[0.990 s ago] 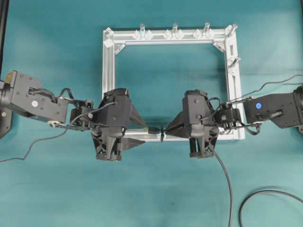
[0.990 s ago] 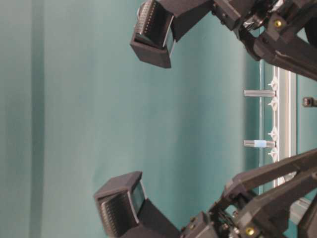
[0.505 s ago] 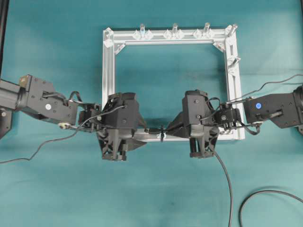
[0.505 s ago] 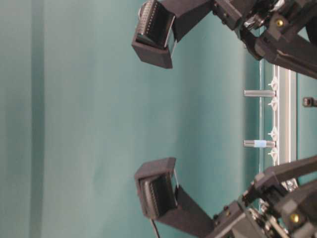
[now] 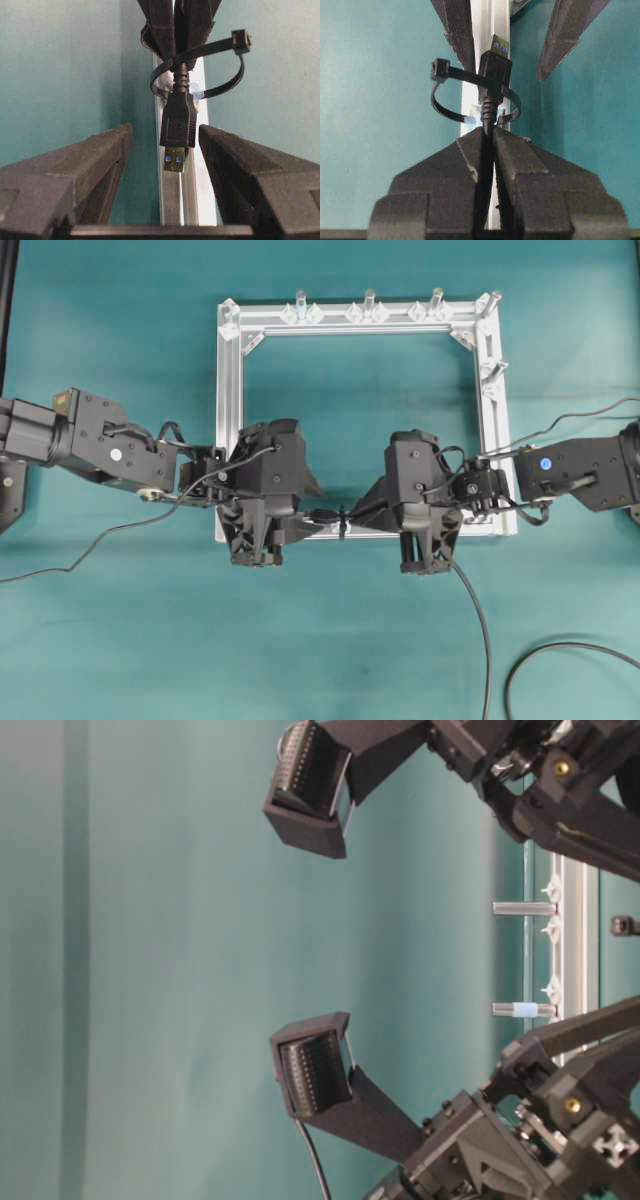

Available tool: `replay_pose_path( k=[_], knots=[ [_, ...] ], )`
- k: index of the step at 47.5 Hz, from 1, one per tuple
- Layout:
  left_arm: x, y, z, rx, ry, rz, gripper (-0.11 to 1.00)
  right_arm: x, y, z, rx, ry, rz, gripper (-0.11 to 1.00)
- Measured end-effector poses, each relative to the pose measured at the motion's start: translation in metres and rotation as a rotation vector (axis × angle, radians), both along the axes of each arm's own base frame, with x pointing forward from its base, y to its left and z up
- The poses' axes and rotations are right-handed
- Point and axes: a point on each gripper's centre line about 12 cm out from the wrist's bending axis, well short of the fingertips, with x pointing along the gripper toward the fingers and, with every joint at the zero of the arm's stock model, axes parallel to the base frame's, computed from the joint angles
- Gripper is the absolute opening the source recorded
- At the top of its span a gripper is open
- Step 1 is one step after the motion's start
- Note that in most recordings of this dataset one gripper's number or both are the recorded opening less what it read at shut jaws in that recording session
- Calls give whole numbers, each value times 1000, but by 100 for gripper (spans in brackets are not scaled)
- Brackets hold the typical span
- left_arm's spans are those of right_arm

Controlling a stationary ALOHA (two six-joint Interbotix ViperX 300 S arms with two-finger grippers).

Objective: Insert the wire through the string loop located in the center.
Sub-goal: 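Close the left gripper on the USB connector past the loop, then open the right gripper to release the cable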

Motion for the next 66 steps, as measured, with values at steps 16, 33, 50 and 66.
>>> replay_pose_path(
  k=[16, 33, 50, 66],
  knots=[
    [0, 1, 0, 2, 1, -1, 67, -1, 1, 0, 0, 2, 2, 7],
    [0, 1, 0, 1, 0, 0, 60, 0, 0, 0, 0, -2, 0, 7],
    [-2, 0, -2, 4, 6, -3, 22, 1, -2, 1, 3, -18, -5, 7],
    [-2, 0, -2, 21, 3, -18, 22, 1, -1, 2, 3, -21, -4, 7]
  ],
)
